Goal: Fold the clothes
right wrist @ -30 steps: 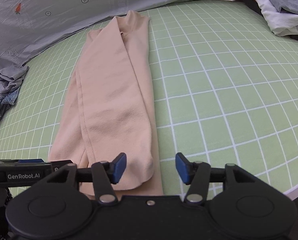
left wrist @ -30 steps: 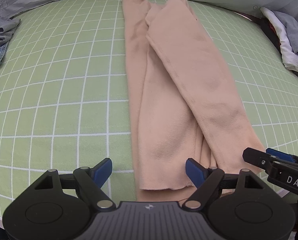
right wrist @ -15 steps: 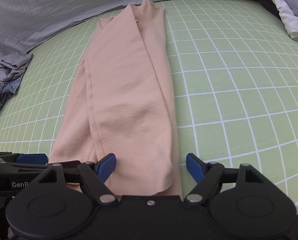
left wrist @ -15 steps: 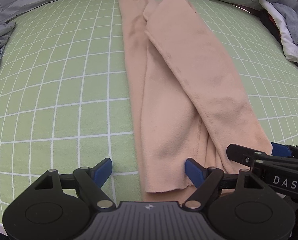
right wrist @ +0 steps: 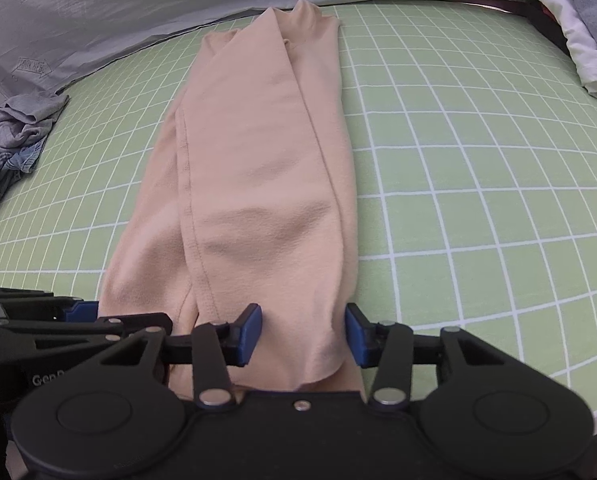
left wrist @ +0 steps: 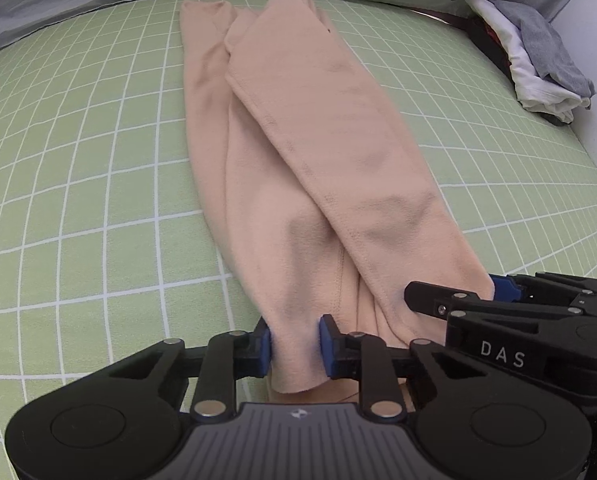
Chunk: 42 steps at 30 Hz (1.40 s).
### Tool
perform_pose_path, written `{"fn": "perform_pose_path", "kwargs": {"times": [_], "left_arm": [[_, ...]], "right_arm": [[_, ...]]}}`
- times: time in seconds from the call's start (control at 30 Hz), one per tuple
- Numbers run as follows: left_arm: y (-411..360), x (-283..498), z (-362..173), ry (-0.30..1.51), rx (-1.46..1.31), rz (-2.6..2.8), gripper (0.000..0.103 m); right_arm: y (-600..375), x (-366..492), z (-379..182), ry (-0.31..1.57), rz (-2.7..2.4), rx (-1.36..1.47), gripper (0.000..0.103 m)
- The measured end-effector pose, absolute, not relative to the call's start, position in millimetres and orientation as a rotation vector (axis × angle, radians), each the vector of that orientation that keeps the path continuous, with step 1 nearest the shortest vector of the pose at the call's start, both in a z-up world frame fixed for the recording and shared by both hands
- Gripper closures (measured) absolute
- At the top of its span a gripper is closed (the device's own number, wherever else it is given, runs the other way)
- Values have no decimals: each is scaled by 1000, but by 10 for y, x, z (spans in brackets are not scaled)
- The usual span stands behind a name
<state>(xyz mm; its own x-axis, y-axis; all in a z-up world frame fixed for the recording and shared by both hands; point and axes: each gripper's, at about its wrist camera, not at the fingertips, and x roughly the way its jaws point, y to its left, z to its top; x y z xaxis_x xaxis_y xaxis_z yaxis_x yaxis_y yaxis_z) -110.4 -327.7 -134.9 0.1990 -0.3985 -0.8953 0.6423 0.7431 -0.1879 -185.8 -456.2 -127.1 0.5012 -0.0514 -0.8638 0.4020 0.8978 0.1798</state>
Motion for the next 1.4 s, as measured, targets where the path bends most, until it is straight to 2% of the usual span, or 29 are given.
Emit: {"fn": "perform_pose_path", "kwargs": {"times": [0.03,0.13,0.33,0.6,0.93,1.17,1.4], "left_arm": [[-3282,-1085,-1363,1160,240,-748,82],[-3228,-1051,-1380,1178,195,-771,86],[-3062,-1043,-1082,1203,31,-863,87],[-3205,-938,-299,1031,-100,-955,88],[-3305,-434,512,860,-270,-975,87],[-3523,140,594,839,-297,-898,87],[-3755,875,80,934,-287,-753,87]], "right_arm": [[-4564,-1858,-1277,1008,-265,400,81],[-4552,-1852,-1267,999,-253,404,89],[-4621,-2035,-1008,971,-204,501,91],[-4768,-1987,-251,815,-117,397,91],[-5349,-1425,615,625,-8,470,91],[-5614,-791,713,592,3,505,91],[-5943,-52,257,714,-33,597,91]]}}
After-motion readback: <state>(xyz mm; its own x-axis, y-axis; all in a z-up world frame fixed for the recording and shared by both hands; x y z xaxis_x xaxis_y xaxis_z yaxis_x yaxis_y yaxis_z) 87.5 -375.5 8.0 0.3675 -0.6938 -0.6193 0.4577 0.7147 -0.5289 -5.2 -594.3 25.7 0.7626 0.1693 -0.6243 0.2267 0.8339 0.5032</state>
